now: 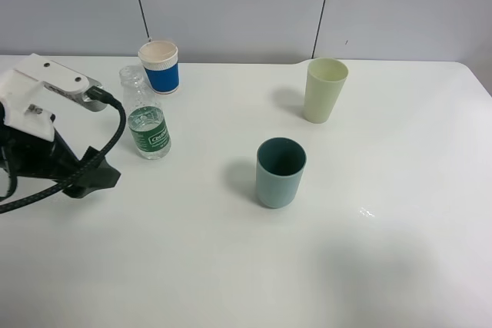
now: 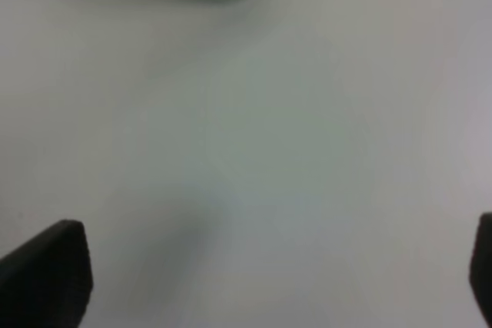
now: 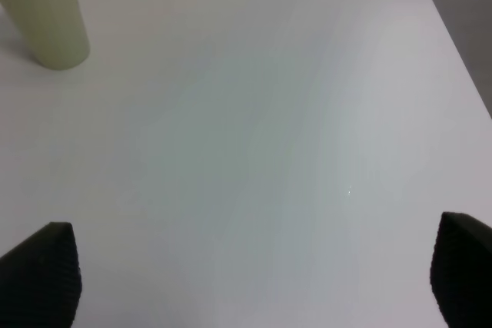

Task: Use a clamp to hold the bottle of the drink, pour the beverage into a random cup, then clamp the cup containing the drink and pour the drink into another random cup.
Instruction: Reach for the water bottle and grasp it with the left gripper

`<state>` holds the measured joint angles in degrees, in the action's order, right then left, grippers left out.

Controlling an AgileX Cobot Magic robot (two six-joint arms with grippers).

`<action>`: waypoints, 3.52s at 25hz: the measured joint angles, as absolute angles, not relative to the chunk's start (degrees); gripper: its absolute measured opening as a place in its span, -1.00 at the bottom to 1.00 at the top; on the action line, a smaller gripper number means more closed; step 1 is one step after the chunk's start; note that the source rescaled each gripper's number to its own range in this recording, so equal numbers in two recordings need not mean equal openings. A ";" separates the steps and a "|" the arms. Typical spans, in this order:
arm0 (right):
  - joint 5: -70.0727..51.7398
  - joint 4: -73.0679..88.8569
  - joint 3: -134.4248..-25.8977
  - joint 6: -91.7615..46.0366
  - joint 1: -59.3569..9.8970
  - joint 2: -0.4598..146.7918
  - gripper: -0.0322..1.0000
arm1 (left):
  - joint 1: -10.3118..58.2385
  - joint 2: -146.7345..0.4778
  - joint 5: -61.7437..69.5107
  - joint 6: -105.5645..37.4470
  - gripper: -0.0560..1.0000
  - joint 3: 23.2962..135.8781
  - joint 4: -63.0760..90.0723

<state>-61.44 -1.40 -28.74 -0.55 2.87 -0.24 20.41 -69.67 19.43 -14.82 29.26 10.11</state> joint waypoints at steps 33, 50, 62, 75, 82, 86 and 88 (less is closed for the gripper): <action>-61.44 -1.40 -28.74 -0.55 2.87 -0.24 0.52 | 24.10 -100.67 -55.36 3.36 1.00 15.12 2.78; -61.44 -1.40 -28.74 -0.55 2.87 -0.24 0.52 | 24.10 -105.62 -57.34 3.54 1.00 22.95 2.30; -61.44 -1.40 -28.74 -0.55 2.87 -0.24 0.52 | 24.10 -109.58 -57.21 3.54 0.06 25.11 2.46; -61.44 -1.40 -28.74 -0.55 2.87 -0.24 0.52 | 24.17 -110.20 -57.37 3.00 -0.80 25.29 8.08; -61.44 -1.40 -28.74 -0.55 2.87 -0.24 0.52 | 27.49 -105.61 -52.46 -3.98 -0.80 25.24 24.19; -61.44 -1.40 -28.74 -0.55 2.87 -0.24 0.52 | 33.09 -102.27 -51.02 -18.41 -0.80 26.27 40.53; -61.44 -1.40 -28.74 -0.55 2.87 -0.24 0.52 | 35.98 -101.20 -49.17 -28.16 -0.80 28.36 50.49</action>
